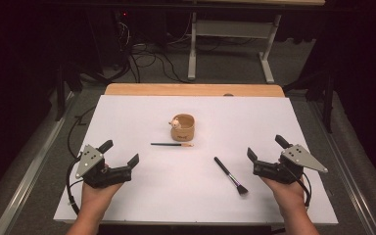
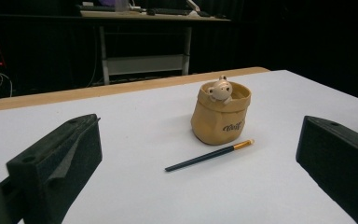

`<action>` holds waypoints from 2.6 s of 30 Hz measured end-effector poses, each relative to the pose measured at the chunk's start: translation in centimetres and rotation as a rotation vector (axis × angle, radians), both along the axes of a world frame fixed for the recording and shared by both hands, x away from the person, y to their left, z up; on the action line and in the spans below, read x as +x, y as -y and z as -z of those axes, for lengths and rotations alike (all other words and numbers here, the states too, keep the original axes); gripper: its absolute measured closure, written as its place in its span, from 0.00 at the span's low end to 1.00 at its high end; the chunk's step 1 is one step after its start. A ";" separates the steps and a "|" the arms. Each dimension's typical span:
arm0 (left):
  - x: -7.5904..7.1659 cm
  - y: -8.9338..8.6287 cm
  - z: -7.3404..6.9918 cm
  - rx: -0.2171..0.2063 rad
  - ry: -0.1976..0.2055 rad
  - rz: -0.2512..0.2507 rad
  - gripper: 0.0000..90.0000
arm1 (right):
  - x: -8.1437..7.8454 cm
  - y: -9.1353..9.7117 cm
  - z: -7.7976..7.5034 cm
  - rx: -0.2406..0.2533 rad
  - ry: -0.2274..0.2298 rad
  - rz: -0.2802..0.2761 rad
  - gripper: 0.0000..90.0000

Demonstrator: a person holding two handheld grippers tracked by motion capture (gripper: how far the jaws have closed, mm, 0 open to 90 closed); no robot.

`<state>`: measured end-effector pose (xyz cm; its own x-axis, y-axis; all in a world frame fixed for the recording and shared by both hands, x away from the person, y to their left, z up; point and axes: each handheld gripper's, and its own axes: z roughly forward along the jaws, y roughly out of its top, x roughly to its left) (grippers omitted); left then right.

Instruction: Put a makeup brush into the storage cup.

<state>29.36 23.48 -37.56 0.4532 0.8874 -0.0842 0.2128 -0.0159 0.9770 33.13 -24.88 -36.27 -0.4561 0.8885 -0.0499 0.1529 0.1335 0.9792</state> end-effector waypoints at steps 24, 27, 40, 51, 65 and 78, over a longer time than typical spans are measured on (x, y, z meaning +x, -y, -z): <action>0.3 -0.7 -0.2 -0.033 -0.050 -0.010 0.01 | 0.0 -0.2 0.0 -0.007 -0.016 -0.017 0.01; 0.4 -0.7 -0.3 -0.031 -0.061 -0.014 0.01 | 0.2 -0.4 0.0 -0.035 -0.025 -0.024 0.01; 0.8 -0.7 -0.4 0.038 -0.125 -0.019 0.02 | -0.3 0.0 0.3 -0.029 -0.019 -0.019 0.01; 1.4 -1.0 0.0 0.094 -0.208 -0.026 0.01 | -0.3 0.0 0.5 -0.038 -0.021 -0.018 0.01; 2.0 -1.2 0.6 0.130 -0.300 -0.033 0.00 | -0.2 0.0 0.5 -0.040 -0.021 -0.014 0.01; 2.7 -1.1 1.2 0.185 -0.413 -0.006 0.00 | -0.1 0.1 0.6 -0.022 -0.038 -0.014 0.01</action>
<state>32.06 24.55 -38.75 0.4096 0.9071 -0.0972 0.5850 -0.1795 0.7909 33.04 -25.00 -36.88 -0.4704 0.8809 -0.0522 0.1876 0.1577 0.9695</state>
